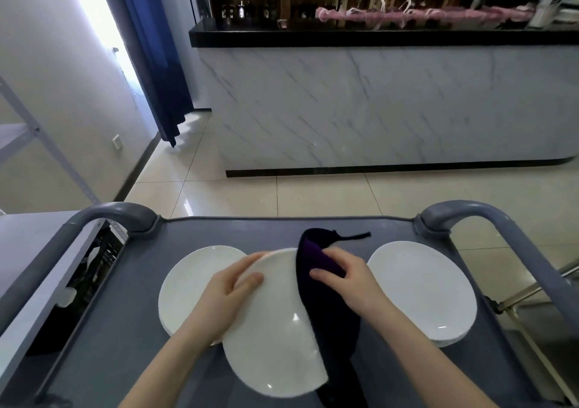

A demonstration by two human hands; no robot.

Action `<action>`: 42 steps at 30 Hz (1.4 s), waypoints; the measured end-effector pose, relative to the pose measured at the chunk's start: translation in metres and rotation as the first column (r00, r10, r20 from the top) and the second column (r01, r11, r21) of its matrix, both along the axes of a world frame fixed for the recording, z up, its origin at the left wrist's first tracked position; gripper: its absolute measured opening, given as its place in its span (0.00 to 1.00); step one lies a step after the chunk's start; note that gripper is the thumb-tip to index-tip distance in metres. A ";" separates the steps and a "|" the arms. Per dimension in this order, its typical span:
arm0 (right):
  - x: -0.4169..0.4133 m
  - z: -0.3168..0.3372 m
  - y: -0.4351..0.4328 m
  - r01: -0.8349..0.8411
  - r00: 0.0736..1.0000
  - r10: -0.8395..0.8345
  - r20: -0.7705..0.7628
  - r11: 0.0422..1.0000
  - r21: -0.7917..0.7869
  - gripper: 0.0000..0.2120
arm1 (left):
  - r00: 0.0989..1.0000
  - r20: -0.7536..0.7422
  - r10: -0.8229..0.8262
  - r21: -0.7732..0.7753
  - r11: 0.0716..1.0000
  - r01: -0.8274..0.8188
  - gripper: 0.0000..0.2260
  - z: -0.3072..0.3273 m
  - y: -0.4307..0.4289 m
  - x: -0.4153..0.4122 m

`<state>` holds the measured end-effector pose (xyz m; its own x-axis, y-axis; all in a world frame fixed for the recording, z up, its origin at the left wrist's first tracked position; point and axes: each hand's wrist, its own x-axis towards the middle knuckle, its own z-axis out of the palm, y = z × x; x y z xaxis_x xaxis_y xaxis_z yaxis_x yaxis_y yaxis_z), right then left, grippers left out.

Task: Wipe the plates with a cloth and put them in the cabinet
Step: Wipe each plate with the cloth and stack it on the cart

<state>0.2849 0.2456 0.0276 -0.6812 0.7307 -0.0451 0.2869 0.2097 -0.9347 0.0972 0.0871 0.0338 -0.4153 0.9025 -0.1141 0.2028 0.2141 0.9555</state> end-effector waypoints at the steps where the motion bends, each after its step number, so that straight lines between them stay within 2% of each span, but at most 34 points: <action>1: -0.004 0.005 0.001 -0.056 0.998 0.056 0.024 0.998 0.035 0.06 | 0.998 -0.041 -0.057 -0.023 0.998 0.056 0.15 0.002 0.003 0.003; 3: -0.009 0.013 0.001 -0.147 0.988 0.142 0.064 0.985 0.088 0.05 | 0.991 -0.111 -0.080 -0.041 0.996 0.076 0.15 0.004 0.008 0.006; 6: -0.007 0.017 0.004 -0.132 0.991 0.130 0.036 0.989 0.067 0.05 | 0.987 -0.155 0.029 0.007 1.000 -0.028 0.16 0.008 0.009 0.004; 11: 0.015 -0.001 0.000 0.043 0.998 -0.046 -0.032 0.994 -0.098 0.06 | 0.958 -0.006 0.288 0.137 0.949 -0.285 0.11 0.000 0.001 0.002; 15: 0.028 -0.016 -0.011 0.091 0.993 -0.105 -0.057 0.974 -0.207 0.10 | 0.908 0.069 0.414 0.123 0.899 -0.420 0.11 -0.006 -0.002 0.006; 19: 0.023 -0.008 -0.006 0.080 0.997 -0.080 0.001 0.995 -0.063 0.20 | 0.953 -0.030 0.300 0.074 0.952 -0.297 0.13 0.002 0.003 0.002; 21: 0.014 0.005 -0.005 0.036 0.999 -0.038 0.038 0.998 0.056 0.25 | 0.975 -0.109 0.195 0.028 0.981 -0.193 0.10 0.009 0.009 0.003; 24: -0.001 0.022 -0.008 -0.083 0.988 0.047 0.150 0.967 0.242 0.24 | 0.969 -0.245 0.034 -0.047 0.998 -0.047 0.13 0.019 0.017 0.005; 27: -0.006 0.026 -0.013 -0.170 0.972 0.093 0.216 0.914 0.369 0.26 | 0.954 -0.300 0.007 -0.062 0.998 -0.026 0.11 0.026 0.021 0.004; 29: -0.004 0.020 -0.017 -0.136 0.986 0.090 0.142 0.923 0.361 0.21 | 0.954 -0.297 0.041 -0.036 0.998 -0.054 0.11 0.027 0.017 0.002; 31: 0.003 0.011 -0.017 -0.067 0.996 0.047 0.077 0.956 0.286 0.14 | 0.952 -0.288 0.100 -0.001 0.994 -0.105 0.11 0.026 0.011 0.002; 35: 0.023 -0.007 -0.011 -0.007 0.996 -0.004 0.088 0.992 0.126 0.05 | 0.930 -0.207 0.302 0.054 0.953 -0.298 0.10 0.024 -0.001 -0.006; 37: 0.024 -0.006 -0.009 -0.034 0.993 0.020 0.117 0.993 0.112 0.01 | 0.931 -0.243 0.273 0.049 0.962 -0.269 0.10 0.025 -0.001 -0.009; 39: 0.016 0.002 -0.008 -0.060 0.993 0.044 0.113 0.989 0.139 0.04 | 0.935 -0.309 0.177 0.030 0.984 -0.176 0.11 0.029 0.004 -0.005; 42: 0.001 0.018 -0.009 -0.159 0.983 0.136 0.125 0.965 0.206 0.05 | 0.910 -0.415 -0.007 -0.076 0.997 -0.027 0.09 0.034 0.014 0.003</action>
<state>0.2861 0.2368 0.0455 -0.7819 0.6230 0.0220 0.3350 0.4496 -0.8280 0.1006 0.1014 0.0674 -0.4495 0.8933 0.0006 0.5749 0.2887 0.7656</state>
